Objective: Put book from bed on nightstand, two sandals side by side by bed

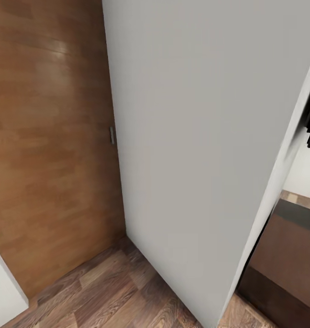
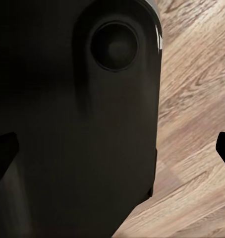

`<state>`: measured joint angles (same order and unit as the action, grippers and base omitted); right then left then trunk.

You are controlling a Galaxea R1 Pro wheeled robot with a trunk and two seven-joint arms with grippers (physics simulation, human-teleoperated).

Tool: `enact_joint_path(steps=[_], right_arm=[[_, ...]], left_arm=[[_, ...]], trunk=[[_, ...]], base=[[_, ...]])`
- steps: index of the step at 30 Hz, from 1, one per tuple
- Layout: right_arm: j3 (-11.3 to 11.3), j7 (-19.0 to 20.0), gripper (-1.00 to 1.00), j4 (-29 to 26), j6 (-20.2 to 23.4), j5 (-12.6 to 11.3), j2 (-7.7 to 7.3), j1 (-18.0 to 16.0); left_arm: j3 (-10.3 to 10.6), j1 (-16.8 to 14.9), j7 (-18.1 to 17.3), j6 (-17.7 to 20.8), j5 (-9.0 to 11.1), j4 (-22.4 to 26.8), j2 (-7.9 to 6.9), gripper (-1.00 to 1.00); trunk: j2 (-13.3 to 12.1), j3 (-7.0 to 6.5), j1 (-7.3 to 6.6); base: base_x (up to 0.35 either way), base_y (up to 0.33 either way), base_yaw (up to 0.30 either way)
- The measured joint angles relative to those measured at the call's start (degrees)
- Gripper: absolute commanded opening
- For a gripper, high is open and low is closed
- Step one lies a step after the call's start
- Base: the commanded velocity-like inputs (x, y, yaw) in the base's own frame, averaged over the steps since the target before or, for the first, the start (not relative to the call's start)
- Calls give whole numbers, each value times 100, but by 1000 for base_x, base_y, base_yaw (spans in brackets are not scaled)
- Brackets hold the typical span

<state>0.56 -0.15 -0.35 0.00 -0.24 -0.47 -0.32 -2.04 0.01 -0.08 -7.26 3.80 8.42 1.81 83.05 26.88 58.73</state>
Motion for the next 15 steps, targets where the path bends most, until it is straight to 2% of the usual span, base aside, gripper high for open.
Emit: enact_joint_path(steps=[15], right_arm=[[0,5,100,0,0,0,10,0]], left_arm=[[0,0,0,0,-5,0,-3,100]], trunk=[[0,0,0]], base=[[0,0,-285]])
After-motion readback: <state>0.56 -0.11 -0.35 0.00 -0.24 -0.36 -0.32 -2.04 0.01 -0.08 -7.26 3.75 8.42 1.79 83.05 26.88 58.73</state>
